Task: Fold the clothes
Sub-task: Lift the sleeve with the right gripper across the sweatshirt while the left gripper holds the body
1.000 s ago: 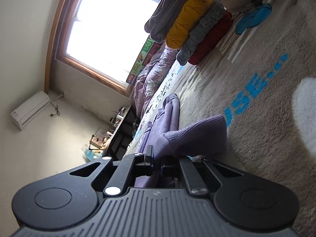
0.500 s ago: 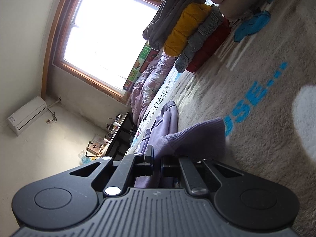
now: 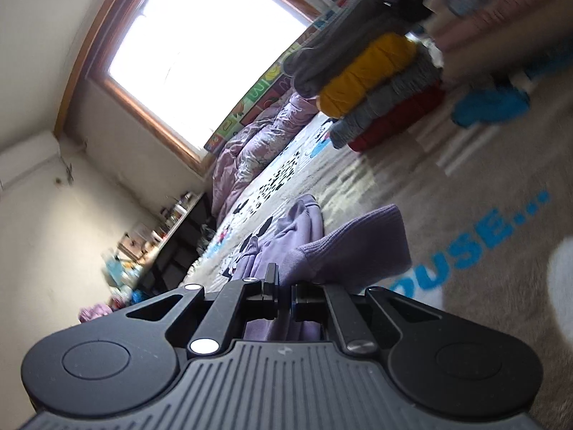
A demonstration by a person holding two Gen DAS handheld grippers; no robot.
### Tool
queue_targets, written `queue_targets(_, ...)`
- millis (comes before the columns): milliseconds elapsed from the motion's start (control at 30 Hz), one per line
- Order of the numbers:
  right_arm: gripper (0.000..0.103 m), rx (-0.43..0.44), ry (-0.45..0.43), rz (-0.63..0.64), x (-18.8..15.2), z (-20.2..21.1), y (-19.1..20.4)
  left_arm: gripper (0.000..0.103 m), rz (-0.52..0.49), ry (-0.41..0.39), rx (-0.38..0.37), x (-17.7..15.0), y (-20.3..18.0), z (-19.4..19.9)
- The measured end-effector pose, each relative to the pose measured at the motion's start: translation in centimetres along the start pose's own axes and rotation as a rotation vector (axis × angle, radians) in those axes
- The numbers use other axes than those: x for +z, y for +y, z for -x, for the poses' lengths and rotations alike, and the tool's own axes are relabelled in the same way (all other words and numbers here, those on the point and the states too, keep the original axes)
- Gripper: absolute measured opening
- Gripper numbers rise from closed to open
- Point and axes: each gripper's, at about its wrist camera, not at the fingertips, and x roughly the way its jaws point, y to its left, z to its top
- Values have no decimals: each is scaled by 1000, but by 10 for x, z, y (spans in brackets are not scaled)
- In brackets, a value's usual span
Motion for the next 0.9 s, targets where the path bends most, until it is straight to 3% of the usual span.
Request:
queue_targets(167, 8, -48, 27, 100, 19, -16, 31, 51, -29, 6, 18, -3, -2, -14)
queue_targets(300, 8, -72, 42, 155, 31, -32, 53, 37, -76, 35, 27, -8, -7, -20)
queue_targets(367, 8, -76, 45, 162, 35, -40, 62, 34, -62, 28, 20, -10, -5, -21)
queue_targets(467, 8, -82, 45, 187, 39, -53, 80, 22, -46, 38, 19, -14, 0, -24)
queue_targets(667, 8, -97, 66, 265, 40, -91, 118, 18, 55, 31, -49, -14, 14, -22)
queue_targets(900, 8, -106, 118, 372, 31, -147, 157, 17, 257, 15, -150, -19, 40, -23)
